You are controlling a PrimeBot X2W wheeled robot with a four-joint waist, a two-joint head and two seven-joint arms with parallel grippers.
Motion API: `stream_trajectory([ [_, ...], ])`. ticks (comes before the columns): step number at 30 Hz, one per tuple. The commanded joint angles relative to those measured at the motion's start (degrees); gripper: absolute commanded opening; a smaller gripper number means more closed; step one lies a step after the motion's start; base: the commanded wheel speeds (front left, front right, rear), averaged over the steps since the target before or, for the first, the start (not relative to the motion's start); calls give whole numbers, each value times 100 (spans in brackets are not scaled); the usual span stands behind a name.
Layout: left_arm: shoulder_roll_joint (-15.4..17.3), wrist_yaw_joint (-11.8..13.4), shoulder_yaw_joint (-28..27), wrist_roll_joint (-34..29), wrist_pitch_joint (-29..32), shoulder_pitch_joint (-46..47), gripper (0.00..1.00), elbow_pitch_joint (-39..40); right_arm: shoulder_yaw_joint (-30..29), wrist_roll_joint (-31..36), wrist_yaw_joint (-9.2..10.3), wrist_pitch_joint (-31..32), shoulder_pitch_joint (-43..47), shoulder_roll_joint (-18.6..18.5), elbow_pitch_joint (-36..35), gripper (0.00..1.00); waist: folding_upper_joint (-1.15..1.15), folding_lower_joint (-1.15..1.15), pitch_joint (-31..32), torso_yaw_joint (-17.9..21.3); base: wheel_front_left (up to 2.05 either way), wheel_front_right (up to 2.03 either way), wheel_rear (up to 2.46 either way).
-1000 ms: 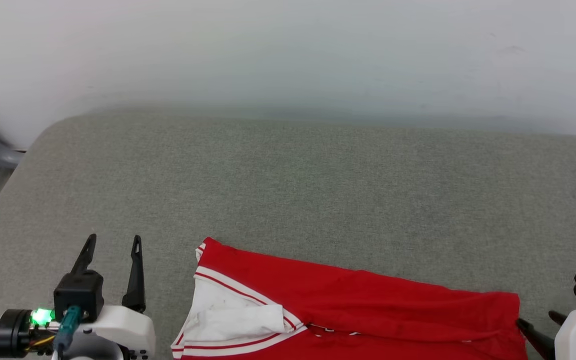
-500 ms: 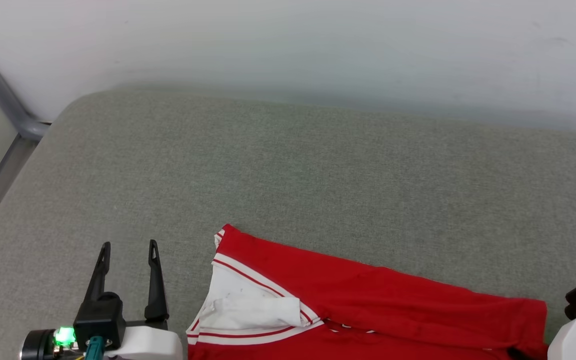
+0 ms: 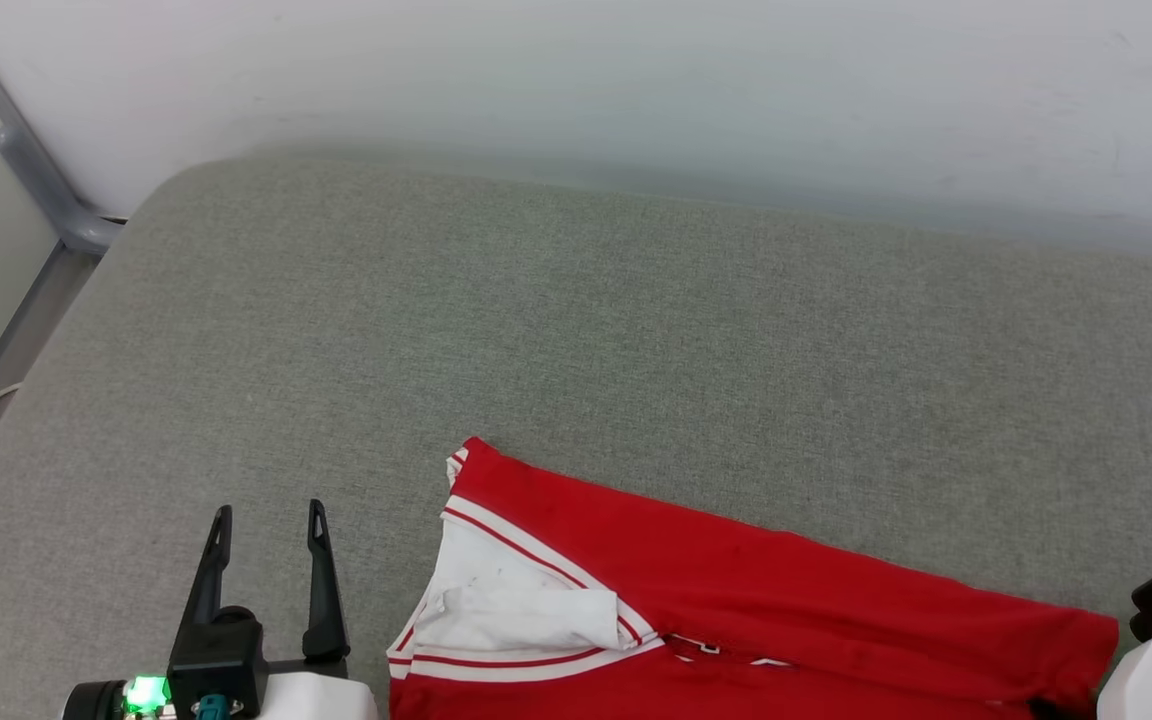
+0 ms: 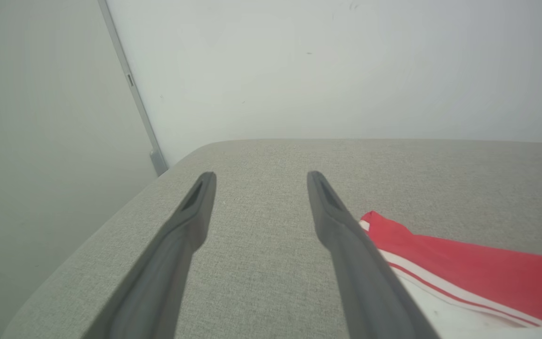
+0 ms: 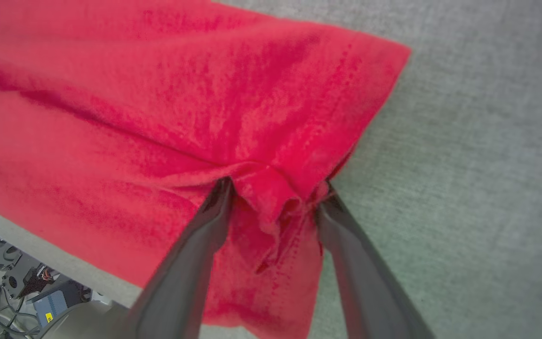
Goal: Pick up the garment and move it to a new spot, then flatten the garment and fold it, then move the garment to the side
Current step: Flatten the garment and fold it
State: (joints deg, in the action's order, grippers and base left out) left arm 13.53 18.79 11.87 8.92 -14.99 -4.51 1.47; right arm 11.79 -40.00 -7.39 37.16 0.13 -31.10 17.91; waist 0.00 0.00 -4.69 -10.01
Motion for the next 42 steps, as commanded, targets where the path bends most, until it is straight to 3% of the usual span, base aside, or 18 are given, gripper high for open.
stream_trajectory([
  [1,-74,-60,-75,-91,-25,-60,100,-9,253,-88,-17,-1,108,201,212,0,0,0,3,10,0,0,0],
  [13,-345,-417,-430,-487,-26,-275,100,-23,-364,-445,4,-551,-78,-418,491,0,0,0,157,135,0,0,0],
  [21,-392,-603,-481,-676,-26,-383,100,-67,-871,-239,-3,-637,-162,-772,944,0,0,0,205,197,0,0,0],
  [28,-372,-713,-445,-775,-26,-435,100,-149,-1224,-285,-3,-640,-194,-734,1245,0,0,0,241,223,0,0,0],
  [33,-360,-754,-436,-809,-26,-493,100,-206,-1264,-607,-6,-522,109,-641,678,0,0,0,340,247,0,0,0],
  [42,-370,-804,-465,-807,-26,-560,100,-221,-1303,-1116,-7,-138,672,-355,-1104,0,0,0,401,292,0,0,0],
])
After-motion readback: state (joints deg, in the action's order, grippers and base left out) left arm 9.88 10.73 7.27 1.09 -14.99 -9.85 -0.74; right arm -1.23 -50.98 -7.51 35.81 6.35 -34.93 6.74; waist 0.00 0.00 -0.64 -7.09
